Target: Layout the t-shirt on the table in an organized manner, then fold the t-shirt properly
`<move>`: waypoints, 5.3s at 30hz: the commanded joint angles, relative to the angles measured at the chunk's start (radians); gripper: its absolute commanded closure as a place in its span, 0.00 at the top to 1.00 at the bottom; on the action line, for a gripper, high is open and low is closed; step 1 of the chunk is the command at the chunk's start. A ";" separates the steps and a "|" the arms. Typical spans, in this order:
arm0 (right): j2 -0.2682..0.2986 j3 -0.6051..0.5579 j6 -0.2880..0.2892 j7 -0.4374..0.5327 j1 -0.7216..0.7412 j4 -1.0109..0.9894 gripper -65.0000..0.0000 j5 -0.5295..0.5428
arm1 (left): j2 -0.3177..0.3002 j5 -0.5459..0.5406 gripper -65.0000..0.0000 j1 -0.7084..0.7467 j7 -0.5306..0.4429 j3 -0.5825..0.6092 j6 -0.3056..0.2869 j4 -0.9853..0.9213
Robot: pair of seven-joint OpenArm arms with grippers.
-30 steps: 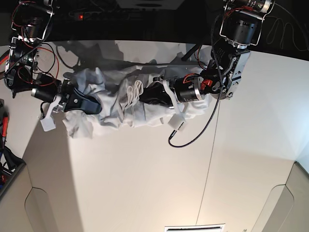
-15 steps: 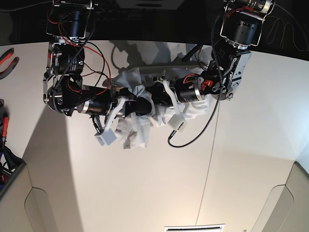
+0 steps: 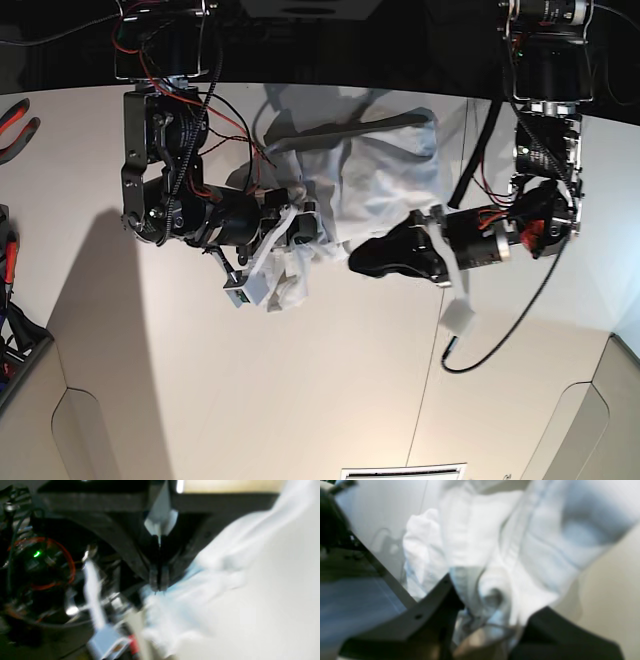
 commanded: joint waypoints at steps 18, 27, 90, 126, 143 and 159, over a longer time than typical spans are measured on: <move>-0.039 -0.134 -0.006 -0.011 -0.052 0.006 0.00 0.050 | -0.192 0.199 0.00 0.218 -0.126 -0.055 0.014 0.010; -0.052 -0.383 -0.201 0.072 -0.056 0.006 0.00 -0.260 | -0.103 0.213 0.00 0.219 -0.128 -0.055 0.014 0.010; -0.045 -0.612 -0.614 -0.069 -0.018 -0.288 0.00 -1.072 | -0.105 -0.027 0.00 0.277 -0.024 -0.141 0.000 0.087; -0.045 -0.732 -0.614 -0.148 -0.018 0.135 0.00 -1.073 | -0.100 0.042 0.00 0.271 -0.068 0.036 0.018 0.074; -0.045 -0.783 -0.614 -0.170 -0.018 0.136 0.00 -1.068 | -0.051 0.440 0.00 0.265 -0.305 0.121 0.145 0.071; -0.042 -0.873 -0.516 -0.166 -0.013 0.136 0.21 -0.940 | -0.033 0.443 0.00 0.263 -0.308 0.121 0.145 0.068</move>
